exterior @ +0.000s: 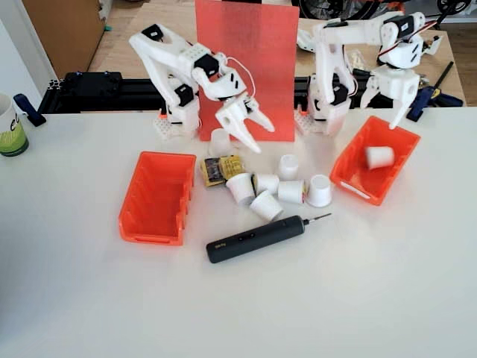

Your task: Sort the coffee pods, blue into left, red into right

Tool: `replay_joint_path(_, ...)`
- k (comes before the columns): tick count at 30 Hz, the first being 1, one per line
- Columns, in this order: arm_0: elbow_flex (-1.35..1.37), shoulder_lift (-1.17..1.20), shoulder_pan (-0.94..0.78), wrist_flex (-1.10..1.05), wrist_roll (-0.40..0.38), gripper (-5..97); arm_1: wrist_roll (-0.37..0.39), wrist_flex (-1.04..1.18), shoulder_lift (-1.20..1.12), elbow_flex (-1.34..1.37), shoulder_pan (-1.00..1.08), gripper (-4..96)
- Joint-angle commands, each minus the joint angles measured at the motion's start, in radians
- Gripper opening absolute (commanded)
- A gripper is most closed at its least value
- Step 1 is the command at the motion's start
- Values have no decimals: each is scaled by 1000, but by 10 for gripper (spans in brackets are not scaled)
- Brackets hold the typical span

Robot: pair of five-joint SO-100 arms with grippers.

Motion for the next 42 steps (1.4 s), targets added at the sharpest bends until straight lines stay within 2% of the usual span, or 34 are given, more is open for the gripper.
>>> replay_joint_path(1, -9, -60, -25, -133, 63, 329, -84, 12, 25, -31, 74, 400)
replay_joint_path(3, -17, -124, -20, -230, 95, 330, -244, 57, 25, -77, 187, 397)
replay_joint_path(5, -23, -201, -15, -299, 103, 329, -480, 66, 28, -110, 356, 389)
replay_joint_path(7, -21, -282, -14, -368, 150, 324, -732, 21, 21, -130, 532, 382)
replay_joint_path(8, -17, -319, -14, -407, 170, 321, -821, -8, 20, -133, 594, 381)
replay_joint_path(9, -15, -357, -14, -437, 196, 319, -887, -35, 17, -133, 641, 377)
replay_joint_path(11, -15, -405, -18, -451, 221, 316, -954, -81, 15, -135, 687, 371)
replay_joint_path(26, 61, -480, -132, -457, 250, 292, -982, -84, -249, -443, 693, 346)
replay_joint_path(42, 57, -525, -95, -658, 235, 292, -891, -32, -258, -431, 658, 355)
